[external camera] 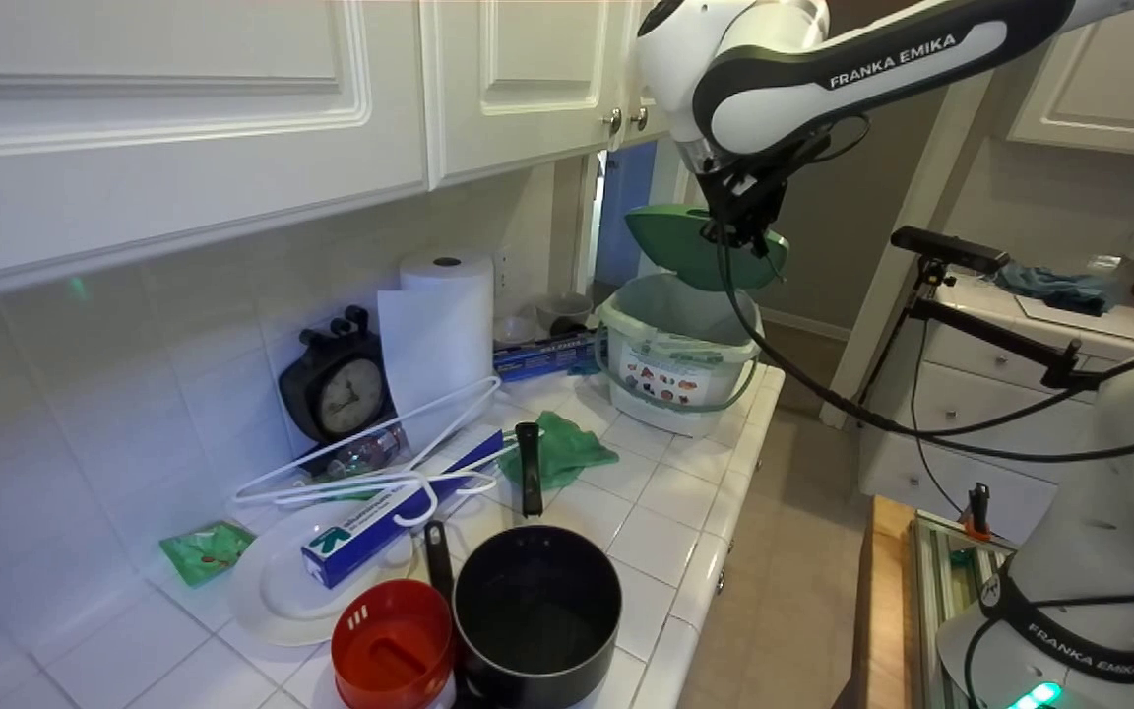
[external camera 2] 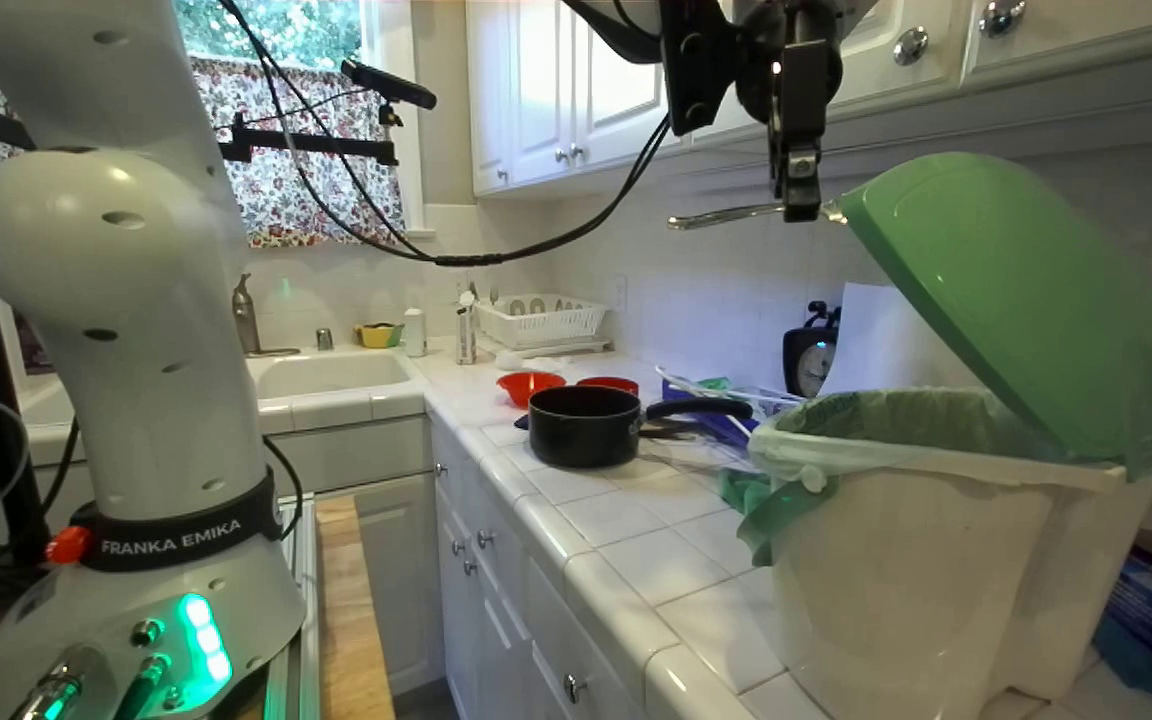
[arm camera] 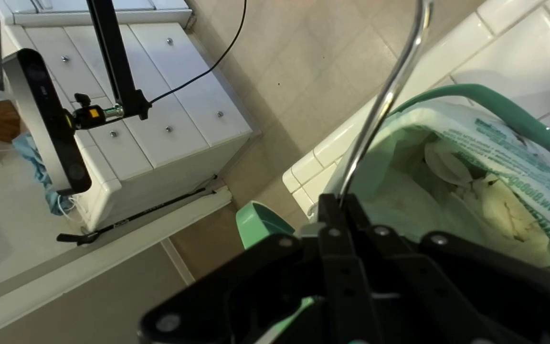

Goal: Use the silver spoon to open the lid on the bin.

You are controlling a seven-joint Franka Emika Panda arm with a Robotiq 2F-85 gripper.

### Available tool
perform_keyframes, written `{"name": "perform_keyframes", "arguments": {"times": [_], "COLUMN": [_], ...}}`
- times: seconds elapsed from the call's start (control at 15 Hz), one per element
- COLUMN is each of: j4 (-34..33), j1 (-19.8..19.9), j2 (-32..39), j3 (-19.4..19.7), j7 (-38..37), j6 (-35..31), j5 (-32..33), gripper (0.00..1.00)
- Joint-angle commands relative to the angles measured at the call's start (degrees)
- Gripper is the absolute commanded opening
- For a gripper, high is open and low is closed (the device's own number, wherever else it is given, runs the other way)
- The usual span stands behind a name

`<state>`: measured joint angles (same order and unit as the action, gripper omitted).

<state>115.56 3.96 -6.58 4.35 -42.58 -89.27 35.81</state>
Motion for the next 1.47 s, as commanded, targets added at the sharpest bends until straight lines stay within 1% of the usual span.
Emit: {"name": "perform_keyframes", "arguments": {"times": [0.0,1.4], "j4": [1.29,1.6], "j1": [1.23,4.22], "j2": [-1.86,-5.47], "j3": [0.19,0.87], "j7": [0.3,-1.16], "j6": [-2.58,-4.24], "j5": [0.91,2.39], "gripper": [0.04,0.04]}}
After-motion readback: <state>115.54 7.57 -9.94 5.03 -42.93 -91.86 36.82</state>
